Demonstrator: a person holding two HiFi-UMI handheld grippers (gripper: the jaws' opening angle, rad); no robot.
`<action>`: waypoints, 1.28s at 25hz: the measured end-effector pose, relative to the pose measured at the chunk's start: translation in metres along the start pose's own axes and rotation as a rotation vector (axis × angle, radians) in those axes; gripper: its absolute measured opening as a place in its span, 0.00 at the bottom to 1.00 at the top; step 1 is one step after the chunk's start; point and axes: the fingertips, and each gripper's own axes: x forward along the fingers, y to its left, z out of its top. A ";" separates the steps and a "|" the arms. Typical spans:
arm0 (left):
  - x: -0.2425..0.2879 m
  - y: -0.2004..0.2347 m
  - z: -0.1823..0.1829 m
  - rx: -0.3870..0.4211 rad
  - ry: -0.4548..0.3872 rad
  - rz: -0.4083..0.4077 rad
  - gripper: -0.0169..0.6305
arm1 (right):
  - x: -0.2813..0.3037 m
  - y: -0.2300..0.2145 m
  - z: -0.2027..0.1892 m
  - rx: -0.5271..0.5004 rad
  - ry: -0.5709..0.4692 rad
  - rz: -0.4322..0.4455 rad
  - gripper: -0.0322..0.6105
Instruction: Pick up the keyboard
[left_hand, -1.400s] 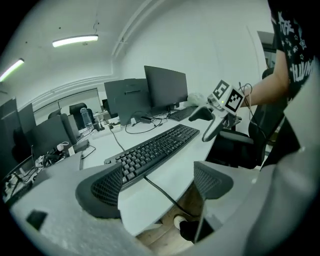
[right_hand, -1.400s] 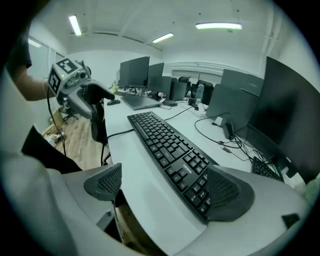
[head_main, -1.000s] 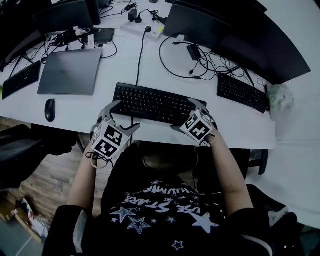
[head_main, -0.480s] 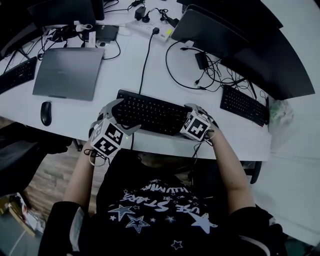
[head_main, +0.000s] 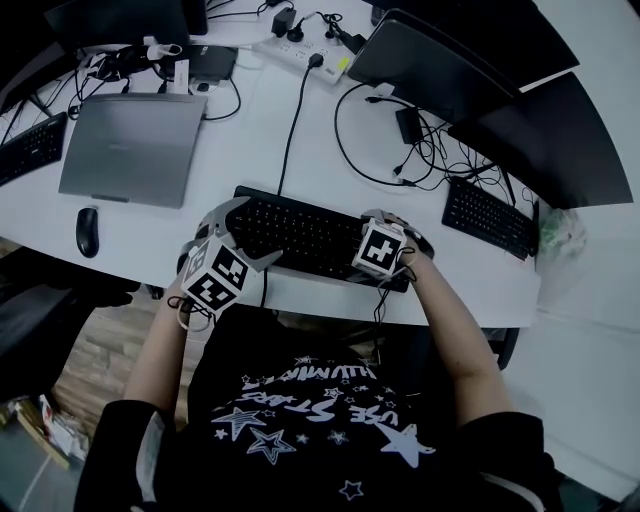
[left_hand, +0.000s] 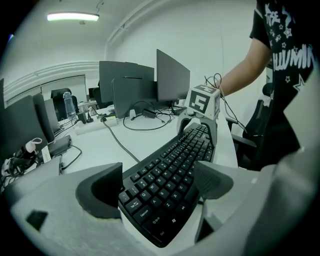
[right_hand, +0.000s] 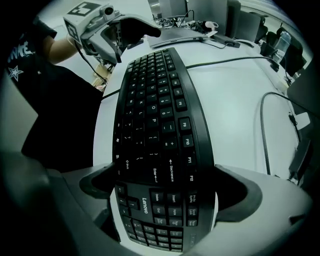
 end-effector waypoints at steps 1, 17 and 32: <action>0.001 0.000 0.000 0.001 0.003 -0.005 0.70 | 0.005 -0.003 -0.003 -0.005 0.011 0.001 0.95; 0.012 -0.019 0.008 0.061 0.042 -0.033 0.70 | 0.017 -0.017 -0.007 -0.031 -0.020 -0.109 0.95; 0.014 -0.033 0.038 0.340 0.126 0.016 0.70 | -0.029 0.021 0.001 -0.021 -0.087 -0.459 0.95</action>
